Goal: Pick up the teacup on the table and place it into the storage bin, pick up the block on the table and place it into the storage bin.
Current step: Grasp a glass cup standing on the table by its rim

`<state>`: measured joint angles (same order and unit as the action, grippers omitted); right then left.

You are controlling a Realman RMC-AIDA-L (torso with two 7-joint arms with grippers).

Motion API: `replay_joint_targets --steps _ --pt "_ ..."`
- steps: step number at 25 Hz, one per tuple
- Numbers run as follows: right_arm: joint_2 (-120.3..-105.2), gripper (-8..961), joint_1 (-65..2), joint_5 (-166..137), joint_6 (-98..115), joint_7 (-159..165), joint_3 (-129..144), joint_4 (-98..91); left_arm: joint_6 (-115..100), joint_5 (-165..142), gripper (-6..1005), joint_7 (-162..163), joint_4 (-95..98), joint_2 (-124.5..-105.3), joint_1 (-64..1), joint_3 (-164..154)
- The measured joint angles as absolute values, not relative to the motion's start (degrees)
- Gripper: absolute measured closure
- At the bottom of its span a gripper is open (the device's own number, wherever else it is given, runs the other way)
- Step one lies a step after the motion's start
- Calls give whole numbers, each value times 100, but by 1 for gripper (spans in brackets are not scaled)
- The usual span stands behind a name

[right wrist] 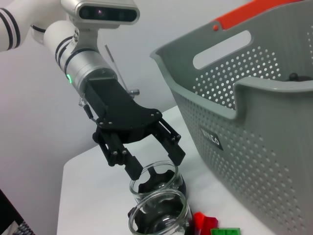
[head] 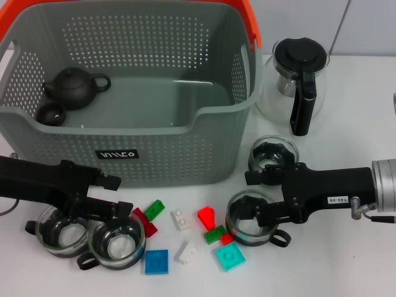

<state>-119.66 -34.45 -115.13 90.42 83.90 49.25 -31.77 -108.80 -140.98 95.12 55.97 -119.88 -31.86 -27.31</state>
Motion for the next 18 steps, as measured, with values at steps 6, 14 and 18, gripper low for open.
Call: replay_joint_targets --steps 6,14,18 --pt "-11969 41 -3431 -11512 9030 8397 4908 -3173 -11032 -14089 250 9811 5695 -11998 -3168 -2732" --pt "-11962 42 -3410 -11481 9010 8401 4897 -3173 -11586 -14061 250 10549 6308 -11981 -3164 -2613" --pt "-11973 42 -3420 -11478 9009 8402 4894 -3173 -11710 -14099 249 11041 6704 -11964 -3167 -2663"
